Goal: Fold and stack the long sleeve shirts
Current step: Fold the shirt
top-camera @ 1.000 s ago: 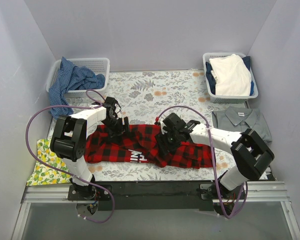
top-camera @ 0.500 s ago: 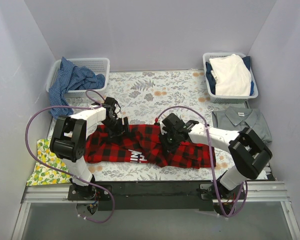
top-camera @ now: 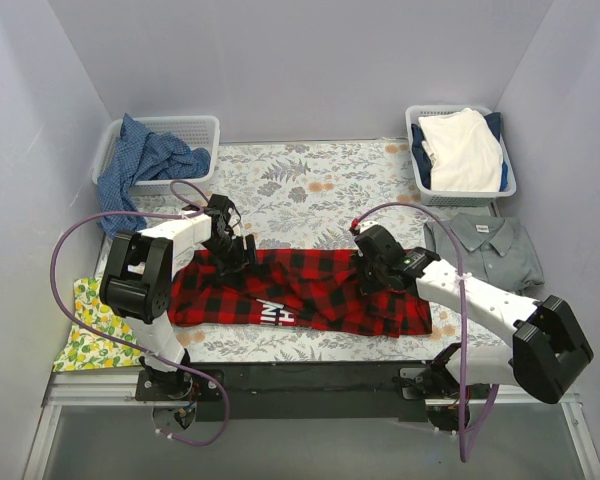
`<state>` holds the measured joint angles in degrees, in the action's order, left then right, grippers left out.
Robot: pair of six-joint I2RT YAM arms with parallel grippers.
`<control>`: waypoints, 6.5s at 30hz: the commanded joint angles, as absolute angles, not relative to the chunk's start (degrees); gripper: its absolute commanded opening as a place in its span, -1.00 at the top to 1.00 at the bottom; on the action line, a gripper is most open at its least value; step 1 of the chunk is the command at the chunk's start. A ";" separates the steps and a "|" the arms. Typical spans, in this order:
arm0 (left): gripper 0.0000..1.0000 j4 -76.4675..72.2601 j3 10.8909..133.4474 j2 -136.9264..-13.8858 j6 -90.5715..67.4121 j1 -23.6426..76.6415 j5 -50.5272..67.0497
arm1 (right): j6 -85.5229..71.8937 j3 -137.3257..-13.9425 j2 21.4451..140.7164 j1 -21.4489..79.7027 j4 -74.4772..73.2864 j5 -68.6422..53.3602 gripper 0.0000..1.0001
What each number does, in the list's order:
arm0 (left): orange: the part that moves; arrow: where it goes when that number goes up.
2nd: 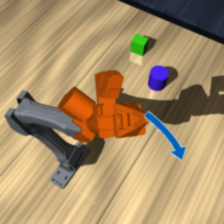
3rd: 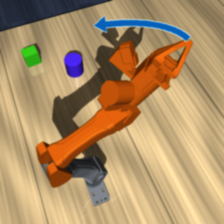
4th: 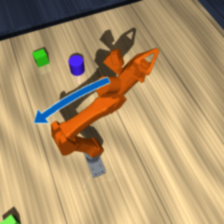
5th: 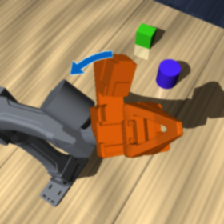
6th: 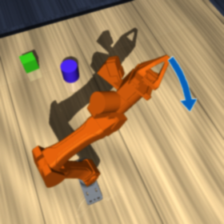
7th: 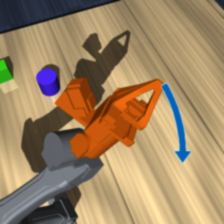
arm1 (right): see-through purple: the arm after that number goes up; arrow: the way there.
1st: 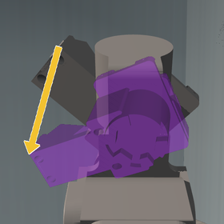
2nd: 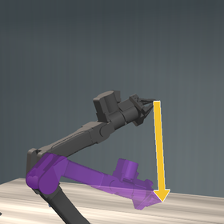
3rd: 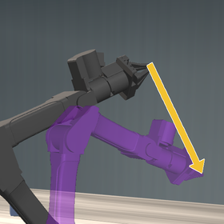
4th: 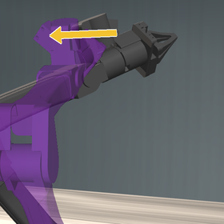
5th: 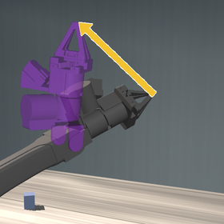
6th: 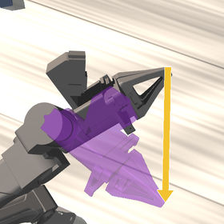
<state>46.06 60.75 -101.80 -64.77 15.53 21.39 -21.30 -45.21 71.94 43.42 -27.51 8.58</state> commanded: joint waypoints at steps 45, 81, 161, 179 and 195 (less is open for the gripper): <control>-0.36 49.75 65.39 -92.81 -63.63 16.96 11.25 | -16.79 -59.86 89.38 20.66 -25.76 7.48 -0.32; -0.33 43.59 56.69 -101.51 -64.60 16.88 8.44 | -13.10 -61.79 84.20 18.46 -31.64 7.65 0.31; -0.38 50.45 63.01 -97.38 -64.07 16.79 3.60 | -18.90 -42.18 63.90 13.53 -36.57 0.35 -0.07; -0.39 52.73 64.33 -93.78 -64.60 16.79 2.02 | -14.68 -52.12 87.09 13.71 -27.42 -7.83 0.02; -0.46 53.44 65.66 -89.56 -66.71 16.87 -0.18 | -17.40 -62.49 101.34 10.99 -27.95 2.72 0.23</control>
